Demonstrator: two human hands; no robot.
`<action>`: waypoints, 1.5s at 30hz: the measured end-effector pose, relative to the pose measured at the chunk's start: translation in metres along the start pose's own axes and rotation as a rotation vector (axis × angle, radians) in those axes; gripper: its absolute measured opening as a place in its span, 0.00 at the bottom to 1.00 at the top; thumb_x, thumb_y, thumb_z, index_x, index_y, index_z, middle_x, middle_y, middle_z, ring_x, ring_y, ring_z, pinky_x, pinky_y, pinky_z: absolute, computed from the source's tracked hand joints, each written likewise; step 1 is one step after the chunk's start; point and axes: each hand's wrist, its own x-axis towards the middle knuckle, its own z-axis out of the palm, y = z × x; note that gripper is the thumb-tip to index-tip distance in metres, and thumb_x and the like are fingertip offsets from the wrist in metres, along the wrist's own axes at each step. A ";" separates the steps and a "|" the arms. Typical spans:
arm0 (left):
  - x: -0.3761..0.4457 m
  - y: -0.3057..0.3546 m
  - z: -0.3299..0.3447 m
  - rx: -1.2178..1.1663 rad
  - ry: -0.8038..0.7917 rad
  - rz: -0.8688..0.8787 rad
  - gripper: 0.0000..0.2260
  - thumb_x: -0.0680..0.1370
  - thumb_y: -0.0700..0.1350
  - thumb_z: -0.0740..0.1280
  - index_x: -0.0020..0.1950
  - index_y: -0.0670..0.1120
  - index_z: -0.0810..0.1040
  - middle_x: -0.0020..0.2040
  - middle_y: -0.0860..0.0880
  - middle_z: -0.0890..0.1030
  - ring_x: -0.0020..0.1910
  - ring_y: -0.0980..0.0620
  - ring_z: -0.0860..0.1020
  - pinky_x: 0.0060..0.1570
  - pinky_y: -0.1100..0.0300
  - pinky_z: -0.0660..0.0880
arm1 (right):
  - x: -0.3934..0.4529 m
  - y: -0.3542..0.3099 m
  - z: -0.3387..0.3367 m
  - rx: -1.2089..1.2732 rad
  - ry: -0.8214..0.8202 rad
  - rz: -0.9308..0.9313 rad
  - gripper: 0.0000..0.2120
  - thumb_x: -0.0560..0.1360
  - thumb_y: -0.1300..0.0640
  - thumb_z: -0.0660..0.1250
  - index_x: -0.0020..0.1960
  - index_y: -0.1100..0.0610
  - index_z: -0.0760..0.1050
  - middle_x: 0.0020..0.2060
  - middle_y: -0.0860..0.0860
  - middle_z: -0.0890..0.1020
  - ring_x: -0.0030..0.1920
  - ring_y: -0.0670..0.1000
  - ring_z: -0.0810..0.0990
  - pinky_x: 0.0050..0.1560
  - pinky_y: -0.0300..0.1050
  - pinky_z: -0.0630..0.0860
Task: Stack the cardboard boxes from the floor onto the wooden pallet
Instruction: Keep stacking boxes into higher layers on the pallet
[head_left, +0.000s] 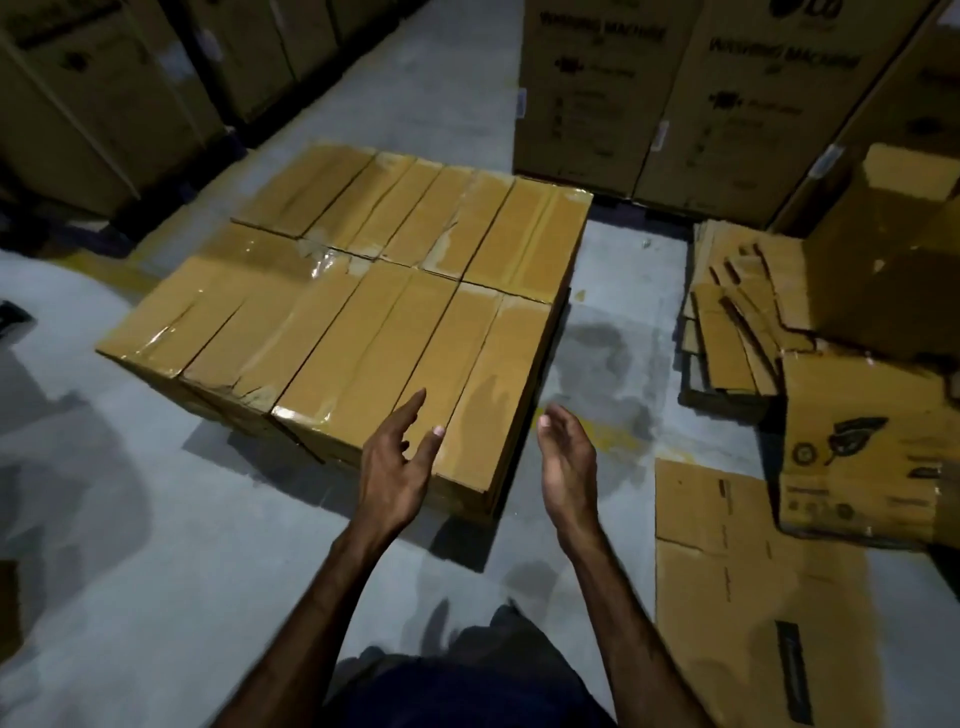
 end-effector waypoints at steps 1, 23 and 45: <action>-0.001 0.001 -0.008 -0.007 0.024 0.003 0.32 0.79 0.65 0.65 0.81 0.56 0.68 0.78 0.52 0.72 0.74 0.54 0.72 0.67 0.42 0.77 | 0.001 -0.007 0.006 0.005 -0.018 -0.018 0.22 0.85 0.50 0.65 0.77 0.56 0.73 0.72 0.49 0.77 0.70 0.48 0.75 0.61 0.31 0.70; -0.237 -0.095 -0.268 -0.182 1.047 -0.366 0.23 0.83 0.54 0.70 0.78 0.57 0.73 0.74 0.61 0.75 0.69 0.63 0.75 0.66 0.45 0.79 | -0.206 -0.085 0.291 -0.209 -1.001 -0.300 0.20 0.84 0.54 0.67 0.75 0.57 0.74 0.69 0.51 0.79 0.69 0.51 0.77 0.72 0.52 0.73; -0.575 -0.201 -0.291 -0.316 1.816 -0.838 0.24 0.83 0.56 0.68 0.79 0.53 0.73 0.74 0.56 0.76 0.70 0.59 0.75 0.65 0.54 0.77 | -0.571 0.012 0.411 -0.602 -1.957 -0.468 0.23 0.85 0.46 0.65 0.78 0.48 0.71 0.75 0.46 0.75 0.72 0.47 0.74 0.70 0.45 0.72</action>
